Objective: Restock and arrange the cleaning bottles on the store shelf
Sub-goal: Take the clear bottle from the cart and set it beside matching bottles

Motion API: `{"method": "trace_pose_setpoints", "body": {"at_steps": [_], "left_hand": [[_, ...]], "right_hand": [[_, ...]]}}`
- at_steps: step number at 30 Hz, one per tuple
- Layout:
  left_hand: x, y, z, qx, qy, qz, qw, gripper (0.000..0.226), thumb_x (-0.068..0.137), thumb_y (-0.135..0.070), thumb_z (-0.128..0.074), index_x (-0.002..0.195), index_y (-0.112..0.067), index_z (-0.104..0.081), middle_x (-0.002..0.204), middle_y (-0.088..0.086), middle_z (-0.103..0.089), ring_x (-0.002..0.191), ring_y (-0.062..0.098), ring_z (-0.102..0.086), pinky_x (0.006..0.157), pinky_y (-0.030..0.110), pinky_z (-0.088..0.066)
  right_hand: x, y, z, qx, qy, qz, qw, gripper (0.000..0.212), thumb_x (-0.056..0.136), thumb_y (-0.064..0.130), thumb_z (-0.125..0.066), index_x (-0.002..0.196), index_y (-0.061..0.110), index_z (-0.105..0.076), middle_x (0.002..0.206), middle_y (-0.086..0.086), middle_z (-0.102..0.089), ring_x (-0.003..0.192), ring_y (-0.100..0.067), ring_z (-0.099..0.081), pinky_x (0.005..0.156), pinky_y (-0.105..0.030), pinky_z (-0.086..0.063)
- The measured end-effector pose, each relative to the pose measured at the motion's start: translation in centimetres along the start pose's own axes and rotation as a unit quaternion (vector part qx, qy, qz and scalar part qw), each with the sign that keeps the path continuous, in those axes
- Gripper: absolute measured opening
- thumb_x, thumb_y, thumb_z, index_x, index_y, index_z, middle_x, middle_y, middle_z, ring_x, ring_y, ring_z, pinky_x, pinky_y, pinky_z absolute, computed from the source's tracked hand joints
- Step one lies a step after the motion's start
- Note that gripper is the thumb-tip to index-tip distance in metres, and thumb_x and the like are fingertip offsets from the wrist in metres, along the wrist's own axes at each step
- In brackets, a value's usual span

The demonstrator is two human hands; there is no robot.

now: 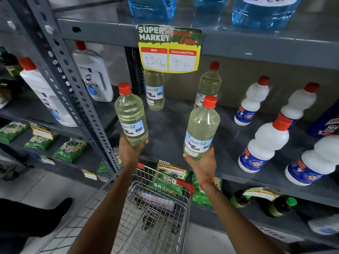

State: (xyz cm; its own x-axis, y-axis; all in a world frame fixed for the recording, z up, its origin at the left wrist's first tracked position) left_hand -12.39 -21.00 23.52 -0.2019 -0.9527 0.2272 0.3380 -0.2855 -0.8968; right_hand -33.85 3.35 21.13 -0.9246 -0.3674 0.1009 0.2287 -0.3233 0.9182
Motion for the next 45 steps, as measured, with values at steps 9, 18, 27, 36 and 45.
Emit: {"method": "trace_pose_setpoints", "body": {"at_steps": [9,18,27,36,45], "left_hand": [[0.5,1.2,0.2,0.015,-0.012,0.014,1.000,0.085,0.059,-0.034,-0.086,0.129,-0.012,-0.044,0.125,0.014,-0.060,0.112,0.032,-0.057,0.088,0.039,-0.045],[0.6,1.1,0.3,-0.007,0.003,0.027,1.000,0.082,0.056,-0.035,-0.087,0.125,-0.021,-0.045,0.121,0.007,-0.063,0.106,0.024,-0.059,0.080,0.033,-0.044],[0.9,1.4,0.2,-0.001,0.022,0.027,0.999,0.085,0.054,-0.039,-0.087,0.124,-0.021,-0.044,0.121,0.007,-0.063,0.106,0.025,-0.060,0.086,0.038,-0.049],[-0.8,-0.6,-0.5,-0.024,0.053,0.023,0.998,0.117,0.054,-0.036,-0.089,0.142,-0.012,-0.017,0.147,0.017,-0.033,0.136,0.033,-0.034,0.111,0.049,-0.035],[-15.9,-14.8,-5.6,0.005,0.046,-0.198,0.979,0.076,0.094,-0.049,-0.032,0.147,-0.022,0.016,0.159,-0.003,0.016,0.147,0.016,0.004,0.120,0.036,-0.003]], "right_hand": [[0.0,0.0,0.0,0.009,-0.011,-0.006,1.000,0.088,0.054,0.034,-0.085,0.129,0.019,-0.043,0.115,0.001,-0.067,0.098,-0.013,-0.064,0.083,-0.021,-0.048],[-0.1,0.4,-0.1,0.053,-0.003,-0.007,0.999,0.092,0.054,0.025,-0.084,0.134,0.025,-0.039,0.116,0.001,-0.067,0.102,-0.014,-0.064,0.085,-0.025,-0.050],[-0.3,1.1,0.3,0.056,-0.005,0.004,0.998,0.088,0.055,0.020,-0.084,0.132,0.022,-0.041,0.113,-0.001,-0.068,0.099,-0.017,-0.066,0.084,-0.029,-0.054],[-0.6,1.3,0.1,0.037,0.042,-0.024,0.998,0.133,0.057,0.027,-0.089,0.151,0.008,0.003,0.143,-0.010,-0.048,0.134,-0.023,-0.044,0.108,-0.032,-0.036],[-5.1,7.2,10.2,0.014,-0.077,0.192,0.978,0.049,0.094,0.015,-0.046,0.140,0.001,-0.037,0.144,-0.013,-0.039,0.136,-0.017,-0.034,0.114,-0.019,-0.026]]}}
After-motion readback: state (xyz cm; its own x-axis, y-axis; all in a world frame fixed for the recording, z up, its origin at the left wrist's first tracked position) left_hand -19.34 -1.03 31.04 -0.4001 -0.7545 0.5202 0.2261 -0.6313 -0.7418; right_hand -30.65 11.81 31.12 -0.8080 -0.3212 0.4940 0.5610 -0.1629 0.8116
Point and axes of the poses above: each hand's wrist, its own x-axis towards the middle knuckle, its own z-axis out of the back of the hand, y = z × x, the point moved 10 cm from there along x, towards the middle knuckle
